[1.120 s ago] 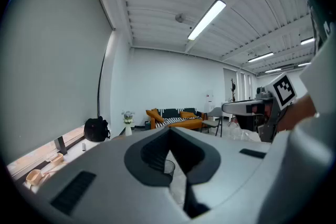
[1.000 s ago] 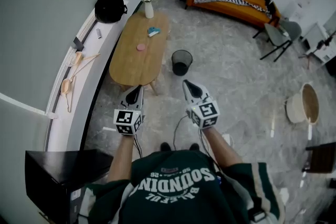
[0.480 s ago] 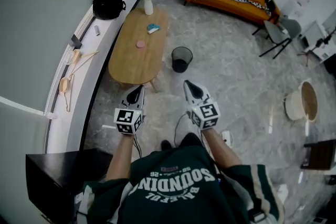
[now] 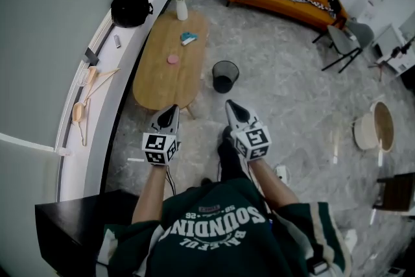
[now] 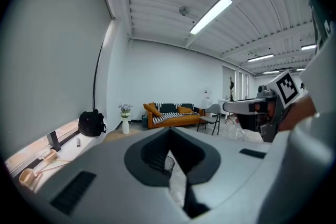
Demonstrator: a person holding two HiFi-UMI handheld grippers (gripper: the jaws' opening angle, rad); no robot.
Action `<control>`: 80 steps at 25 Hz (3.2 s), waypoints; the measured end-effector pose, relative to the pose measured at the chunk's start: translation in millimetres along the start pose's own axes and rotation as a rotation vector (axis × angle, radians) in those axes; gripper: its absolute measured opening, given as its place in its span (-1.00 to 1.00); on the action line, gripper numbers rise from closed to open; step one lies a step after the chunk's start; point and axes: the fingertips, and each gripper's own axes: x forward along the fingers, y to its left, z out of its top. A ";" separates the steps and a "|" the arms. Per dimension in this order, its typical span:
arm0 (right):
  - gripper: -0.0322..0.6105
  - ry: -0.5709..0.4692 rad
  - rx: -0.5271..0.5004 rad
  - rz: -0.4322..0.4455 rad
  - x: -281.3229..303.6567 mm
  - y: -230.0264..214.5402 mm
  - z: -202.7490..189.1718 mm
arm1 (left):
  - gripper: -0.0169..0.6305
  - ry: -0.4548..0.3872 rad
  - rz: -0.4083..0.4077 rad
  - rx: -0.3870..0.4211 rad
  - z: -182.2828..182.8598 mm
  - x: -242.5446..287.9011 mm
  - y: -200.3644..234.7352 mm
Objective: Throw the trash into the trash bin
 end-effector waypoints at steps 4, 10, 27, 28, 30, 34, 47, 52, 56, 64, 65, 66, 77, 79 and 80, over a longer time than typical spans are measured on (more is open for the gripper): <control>-0.90 0.002 0.015 0.008 38.9 -23.8 3.8 | -0.95 0.009 0.010 -0.006 6.0 36.5 20.8; -0.90 0.006 0.027 0.043 108.8 -73.7 17.3 | -0.95 0.016 0.040 -0.026 25.6 105.3 53.6; -0.90 0.066 -0.025 0.292 336.9 -225.8 91.1 | -0.95 0.045 0.241 -0.105 92.0 323.5 156.9; -0.90 0.055 -0.021 0.298 346.7 -229.2 93.2 | -0.95 0.050 0.246 -0.107 92.6 329.0 160.9; -0.90 0.039 -0.008 0.312 359.7 -232.5 97.2 | -0.95 0.062 0.253 -0.110 92.1 337.7 168.5; -0.90 0.044 0.014 0.309 384.4 -236.8 91.1 | -0.95 0.072 0.257 -0.116 88.7 353.6 192.0; -0.90 0.062 0.010 0.282 460.6 -233.3 89.4 | -0.95 0.083 0.207 -0.120 85.5 404.2 258.2; -0.90 0.097 0.014 0.291 472.0 -236.9 78.8 | -0.95 0.112 0.202 -0.123 75.6 413.7 264.2; -0.90 0.118 0.003 0.320 489.3 -245.6 73.1 | -0.95 0.138 0.212 -0.122 63.7 428.7 273.2; -0.90 0.178 -0.007 0.365 527.4 -249.5 9.6 | -0.95 0.250 0.243 -0.150 -37.9 463.1 305.4; -0.90 0.194 -0.018 0.372 531.4 -248.9 -2.4 | -0.93 0.262 0.256 -0.152 -51.1 467.9 311.4; -0.90 0.208 -0.030 0.384 534.5 -248.5 -15.6 | -0.84 0.277 0.263 -0.155 -64.6 473.1 315.9; -0.90 0.356 -0.001 0.401 548.2 -256.3 -122.6 | 0.04 0.448 0.274 -0.225 -203.9 535.4 352.1; -0.90 0.350 0.040 0.388 549.1 -255.4 -139.7 | 0.18 0.490 0.270 -0.239 -232.1 547.4 360.4; -0.90 0.361 0.052 0.379 549.6 -255.8 -148.4 | 0.26 0.517 0.273 -0.248 -247.7 554.1 365.0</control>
